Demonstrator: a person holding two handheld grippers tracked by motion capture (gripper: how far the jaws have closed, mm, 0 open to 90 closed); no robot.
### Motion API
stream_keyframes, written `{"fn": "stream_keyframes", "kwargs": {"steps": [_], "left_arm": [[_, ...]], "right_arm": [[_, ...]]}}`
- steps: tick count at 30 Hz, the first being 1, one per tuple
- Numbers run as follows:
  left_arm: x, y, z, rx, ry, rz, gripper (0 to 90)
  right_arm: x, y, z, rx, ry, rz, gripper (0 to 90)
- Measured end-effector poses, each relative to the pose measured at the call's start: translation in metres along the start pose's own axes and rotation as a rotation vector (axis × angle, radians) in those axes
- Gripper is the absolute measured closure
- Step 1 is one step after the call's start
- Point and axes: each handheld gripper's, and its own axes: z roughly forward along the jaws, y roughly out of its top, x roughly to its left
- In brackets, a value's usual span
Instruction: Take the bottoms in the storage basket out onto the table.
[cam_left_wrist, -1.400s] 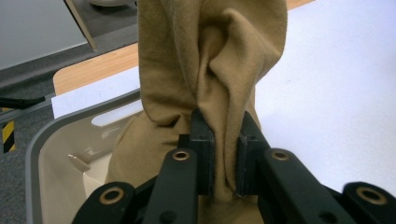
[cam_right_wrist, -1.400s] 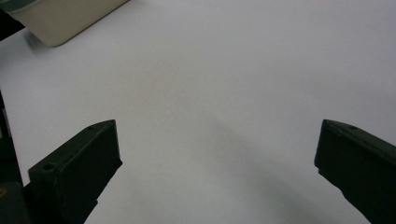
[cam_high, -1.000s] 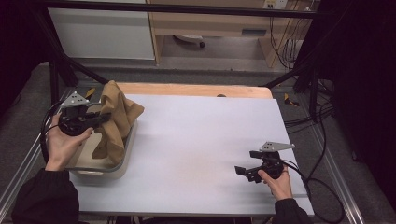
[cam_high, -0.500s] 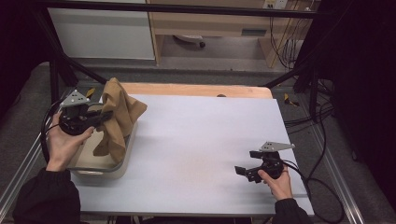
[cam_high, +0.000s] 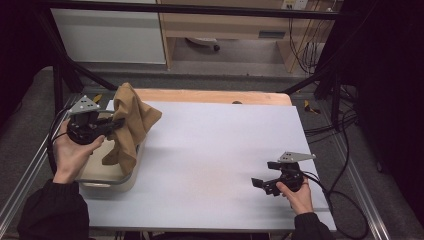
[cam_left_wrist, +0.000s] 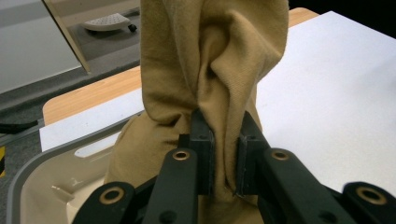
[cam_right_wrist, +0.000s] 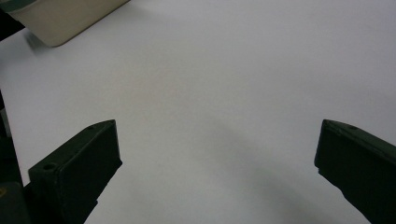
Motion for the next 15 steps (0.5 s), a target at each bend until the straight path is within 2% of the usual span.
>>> {"fn": "stream_keyframes", "kwargs": {"steps": [11, 15], "left_arm": [[-0.0064, 0.0045, 0.0025, -0.001, -0.003, 0.012, 80.0], [-0.0098, 0.0065, 0.0042, -0.001, -0.016, 0.014, 79.9]], "right_arm": [[0.0001, -0.0001, 0.0001, 0.002, 0.000, 0.001, 0.7], [0.0002, 0.0000, 0.0000, -0.001, 0.002, 0.002, 0.7]]}}
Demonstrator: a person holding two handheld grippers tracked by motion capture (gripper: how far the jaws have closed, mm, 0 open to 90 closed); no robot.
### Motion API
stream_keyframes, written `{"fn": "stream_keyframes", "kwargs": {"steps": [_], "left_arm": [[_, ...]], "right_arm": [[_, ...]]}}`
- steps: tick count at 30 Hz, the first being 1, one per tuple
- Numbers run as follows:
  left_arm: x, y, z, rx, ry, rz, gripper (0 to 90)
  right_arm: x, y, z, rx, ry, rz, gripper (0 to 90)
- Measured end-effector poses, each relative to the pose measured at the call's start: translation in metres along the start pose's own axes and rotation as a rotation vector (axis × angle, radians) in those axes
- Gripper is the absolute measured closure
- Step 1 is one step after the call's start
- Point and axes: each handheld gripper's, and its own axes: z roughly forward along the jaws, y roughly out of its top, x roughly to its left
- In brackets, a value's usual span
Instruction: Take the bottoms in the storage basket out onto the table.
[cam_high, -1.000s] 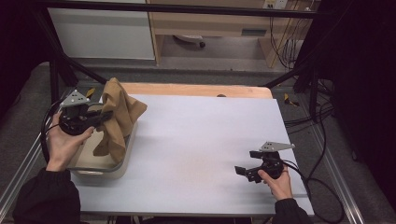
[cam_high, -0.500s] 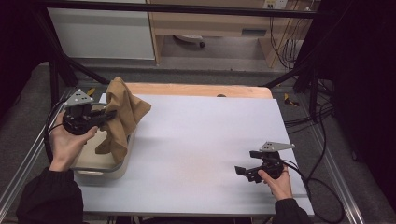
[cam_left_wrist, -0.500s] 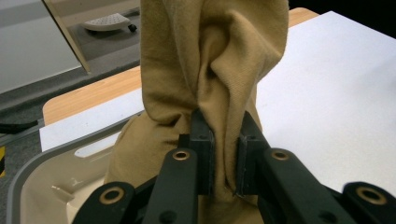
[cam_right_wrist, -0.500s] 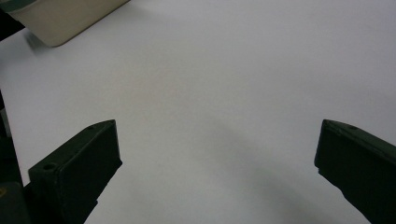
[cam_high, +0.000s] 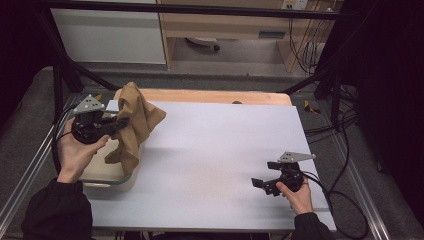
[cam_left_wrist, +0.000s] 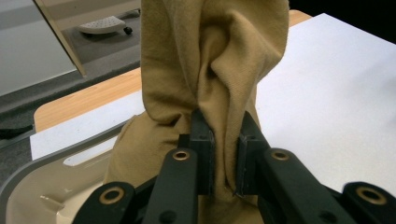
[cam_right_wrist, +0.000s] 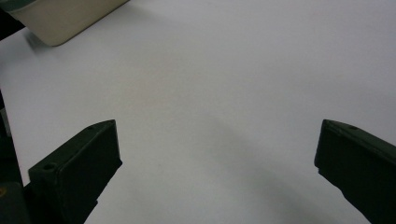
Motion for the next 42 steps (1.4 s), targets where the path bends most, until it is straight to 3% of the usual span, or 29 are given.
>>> {"fn": "stream_keyframes", "kwargs": {"steps": [42], "left_arm": [[-0.041, 0.019, 0.024, -0.005, -0.073, 0.054, 80.0]], "right_arm": [[0.000, 0.000, 0.000, 0.004, 0.000, -0.005, 0.7]]}}
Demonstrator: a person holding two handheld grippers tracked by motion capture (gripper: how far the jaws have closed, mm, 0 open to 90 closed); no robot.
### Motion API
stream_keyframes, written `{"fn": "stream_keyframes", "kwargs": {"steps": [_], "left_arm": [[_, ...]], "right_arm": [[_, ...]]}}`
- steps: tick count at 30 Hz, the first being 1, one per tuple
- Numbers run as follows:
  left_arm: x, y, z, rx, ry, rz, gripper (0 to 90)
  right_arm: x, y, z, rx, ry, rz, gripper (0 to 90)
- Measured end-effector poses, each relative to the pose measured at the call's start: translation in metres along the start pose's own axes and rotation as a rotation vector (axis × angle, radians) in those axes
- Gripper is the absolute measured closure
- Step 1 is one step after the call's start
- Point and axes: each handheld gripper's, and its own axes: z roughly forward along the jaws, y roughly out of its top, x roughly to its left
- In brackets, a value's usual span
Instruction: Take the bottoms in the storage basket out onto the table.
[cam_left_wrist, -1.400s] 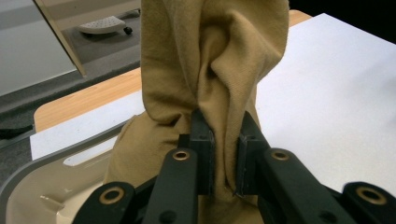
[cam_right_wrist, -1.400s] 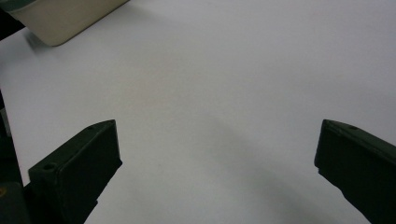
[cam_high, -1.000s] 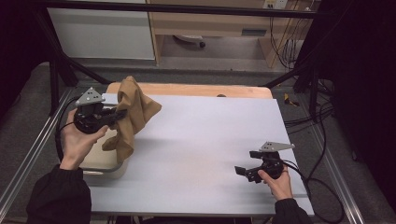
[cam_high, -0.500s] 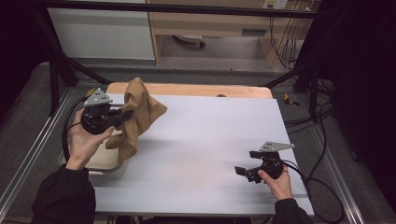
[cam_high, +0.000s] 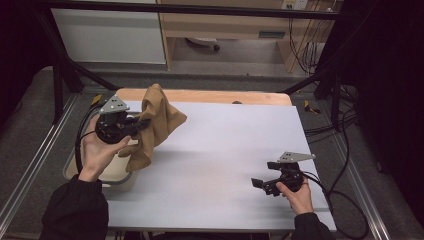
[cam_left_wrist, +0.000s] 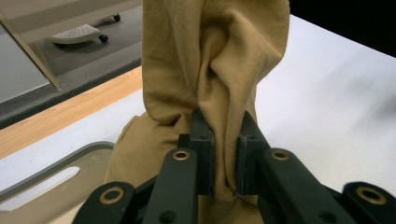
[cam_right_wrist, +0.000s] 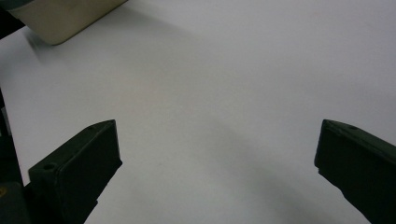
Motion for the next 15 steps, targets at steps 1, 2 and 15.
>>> {"fn": "stream_keyframes", "kwargs": {"steps": [1, 2, 15], "left_arm": [[-0.001, 0.001, 0.001, 0.002, -0.001, 0.004, 80.0], [-0.002, 0.001, 0.002, 0.002, -0.003, 0.004, 80.0], [-0.014, 0.007, 0.011, 0.001, -0.031, 0.020, 80.0]], "right_arm": [[0.000, 0.000, 0.000, 0.001, 0.000, 0.002, 0.7], [0.000, 0.000, 0.000, 0.000, 0.000, 0.002, 0.7], [0.000, 0.000, -0.001, -0.002, 0.000, 0.001, 0.7]]}}
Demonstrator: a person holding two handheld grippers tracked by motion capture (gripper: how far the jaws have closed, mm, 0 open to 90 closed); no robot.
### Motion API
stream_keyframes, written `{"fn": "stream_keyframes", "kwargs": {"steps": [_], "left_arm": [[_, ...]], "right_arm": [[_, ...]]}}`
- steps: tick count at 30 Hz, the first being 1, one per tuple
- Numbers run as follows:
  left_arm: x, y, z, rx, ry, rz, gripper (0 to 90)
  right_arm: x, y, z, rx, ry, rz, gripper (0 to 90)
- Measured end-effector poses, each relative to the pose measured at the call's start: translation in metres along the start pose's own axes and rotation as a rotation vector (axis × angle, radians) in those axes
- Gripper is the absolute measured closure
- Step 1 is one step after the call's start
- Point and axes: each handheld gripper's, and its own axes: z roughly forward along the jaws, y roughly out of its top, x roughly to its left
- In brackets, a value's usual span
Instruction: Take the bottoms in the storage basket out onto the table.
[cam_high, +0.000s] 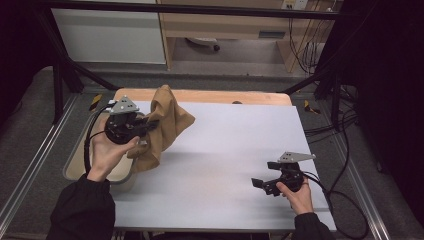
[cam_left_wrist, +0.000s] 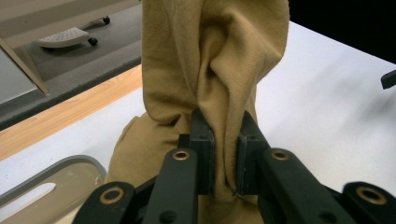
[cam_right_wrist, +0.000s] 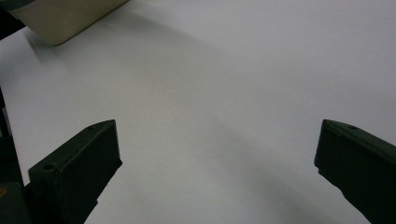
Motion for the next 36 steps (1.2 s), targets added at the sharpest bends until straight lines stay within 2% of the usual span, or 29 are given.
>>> {"fn": "stream_keyframes", "kwargs": {"steps": [18, 36], "left_arm": [[-0.015, 0.001, 0.017, 0.014, -0.023, 0.012, 80.0], [-0.033, 0.002, 0.040, 0.005, -0.050, 0.015, 80.0]], "right_arm": [[0.000, 0.000, 0.000, 0.002, -0.001, -0.003, 0.7], [0.000, 0.000, 0.000, 0.002, 0.000, -0.003, 0.7]]}}
